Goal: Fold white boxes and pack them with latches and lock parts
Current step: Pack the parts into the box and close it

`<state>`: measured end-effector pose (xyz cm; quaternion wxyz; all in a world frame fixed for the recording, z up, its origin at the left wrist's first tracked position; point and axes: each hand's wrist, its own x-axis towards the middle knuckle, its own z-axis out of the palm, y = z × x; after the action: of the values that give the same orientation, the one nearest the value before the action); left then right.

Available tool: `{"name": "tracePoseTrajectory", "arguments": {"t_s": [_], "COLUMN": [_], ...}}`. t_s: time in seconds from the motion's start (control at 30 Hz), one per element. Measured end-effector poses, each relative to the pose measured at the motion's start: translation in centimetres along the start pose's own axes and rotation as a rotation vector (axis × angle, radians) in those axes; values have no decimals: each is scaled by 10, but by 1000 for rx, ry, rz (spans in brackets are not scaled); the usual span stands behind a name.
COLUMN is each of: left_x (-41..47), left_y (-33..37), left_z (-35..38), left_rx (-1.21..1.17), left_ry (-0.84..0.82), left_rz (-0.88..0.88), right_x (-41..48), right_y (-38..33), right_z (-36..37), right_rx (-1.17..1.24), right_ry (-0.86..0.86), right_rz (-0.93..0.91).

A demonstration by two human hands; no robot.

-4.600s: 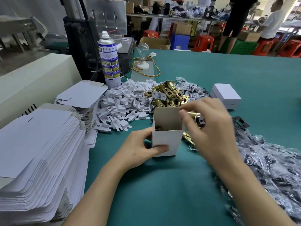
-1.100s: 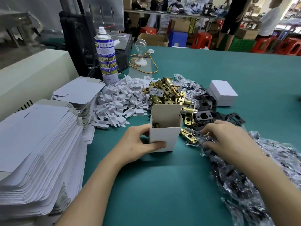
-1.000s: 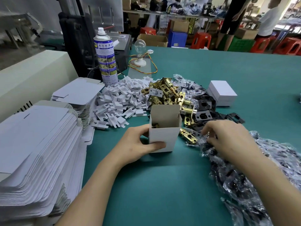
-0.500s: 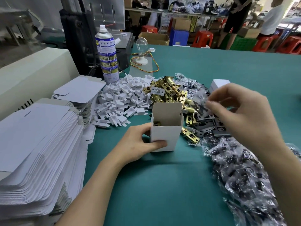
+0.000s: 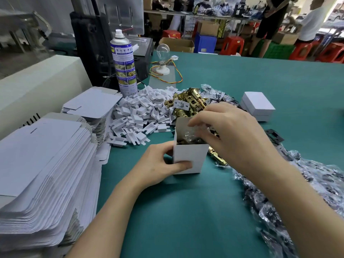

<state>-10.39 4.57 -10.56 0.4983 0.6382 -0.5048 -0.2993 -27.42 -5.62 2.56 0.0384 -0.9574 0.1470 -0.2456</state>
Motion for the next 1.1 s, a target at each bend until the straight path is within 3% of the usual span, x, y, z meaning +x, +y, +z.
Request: {"name": "tracePoseTrajectory", "arguments": {"t_s": [0.23,0.43,0.57,0.67,0.77,0.93,1.1], "left_x": [-1,-3,-6,-7,-8,-7,-8], "left_y": [5,17,22,23,25,25,26], "left_z": [-1,-6,-5,-3,-2,-2,-1], "left_rx": [2,-64,-96,-33,19,105,120], "left_ry": [43,355,488,521,520,509,488], "left_rz": [38,227,349,394,396,447,422], "right_x": [-8,-11,-17,-25,-35,-43,-34], "right_y": [-4,-1,9,20,27,23,20], "right_z": [3,15,19,29,45,64,71], "right_rx": [-24,-132,122,356,583,679,781], "right_ry": [41,-60,268,379,356,312,237], "right_rz": [-2,-35,107,276,429,359,434]}}
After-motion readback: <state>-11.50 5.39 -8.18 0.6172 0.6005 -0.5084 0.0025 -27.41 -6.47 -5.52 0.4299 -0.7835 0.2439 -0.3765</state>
